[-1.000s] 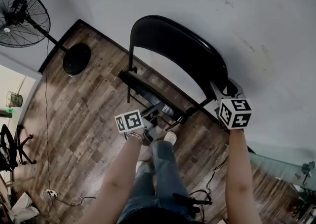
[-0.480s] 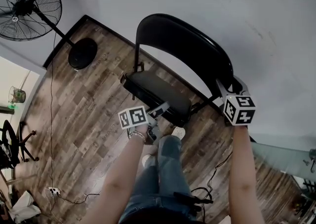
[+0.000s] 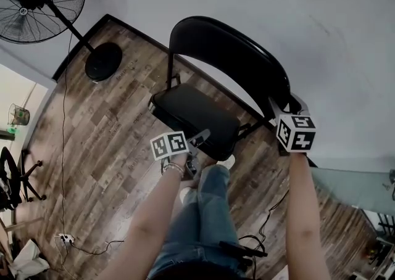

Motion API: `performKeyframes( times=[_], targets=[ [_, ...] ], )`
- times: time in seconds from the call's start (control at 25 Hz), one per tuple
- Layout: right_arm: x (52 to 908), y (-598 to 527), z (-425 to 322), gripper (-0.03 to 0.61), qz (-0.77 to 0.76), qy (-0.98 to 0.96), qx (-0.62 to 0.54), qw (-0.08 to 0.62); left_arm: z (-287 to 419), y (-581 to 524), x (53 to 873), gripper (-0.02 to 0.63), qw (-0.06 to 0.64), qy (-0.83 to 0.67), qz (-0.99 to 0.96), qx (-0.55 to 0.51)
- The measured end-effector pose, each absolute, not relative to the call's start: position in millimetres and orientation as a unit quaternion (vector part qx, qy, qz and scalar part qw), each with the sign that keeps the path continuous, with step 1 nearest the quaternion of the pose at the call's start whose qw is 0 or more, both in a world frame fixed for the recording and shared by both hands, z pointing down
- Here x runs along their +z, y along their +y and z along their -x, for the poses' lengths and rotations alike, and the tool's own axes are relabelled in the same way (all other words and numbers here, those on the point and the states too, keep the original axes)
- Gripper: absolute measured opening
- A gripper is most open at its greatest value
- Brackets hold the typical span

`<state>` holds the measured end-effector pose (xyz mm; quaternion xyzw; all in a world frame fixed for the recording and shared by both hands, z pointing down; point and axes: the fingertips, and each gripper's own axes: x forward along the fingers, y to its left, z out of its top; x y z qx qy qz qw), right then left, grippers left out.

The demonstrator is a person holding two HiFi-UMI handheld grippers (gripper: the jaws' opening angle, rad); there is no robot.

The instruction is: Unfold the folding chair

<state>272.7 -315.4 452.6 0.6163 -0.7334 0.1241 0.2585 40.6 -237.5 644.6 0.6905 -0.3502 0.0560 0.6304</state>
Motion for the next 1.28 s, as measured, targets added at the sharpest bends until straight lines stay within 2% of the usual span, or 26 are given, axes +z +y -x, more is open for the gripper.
performKeyframes(
  times=[0.52,0.76,1.08,1.28],
  targets=[
    [473.0,-328.1,-283.4,0.224,-0.622,-0.72,0.15,0.27,-18.7,-217.0,677.4,0.364,0.657,-0.345,-0.668,0.054],
    [488.3,-348.9,-298.5,0.227,-0.614,-0.721,0.172,0.271,-8.3,-216.6,697.0,0.364,0.686,-0.372,-0.625,0.017],
    [509.0,-376.4,-326.3,0.232,-0.612,-0.719,0.193,0.267,-7.1,-217.0,716.9,0.344,0.685,-0.392,-0.614,0.011],
    [526.0,-392.2,-342.1,0.241,-0.619,-0.708,0.211,0.267,-5.4,-211.5,733.0,0.353,0.689,-0.389,-0.61,0.03]
  ],
)
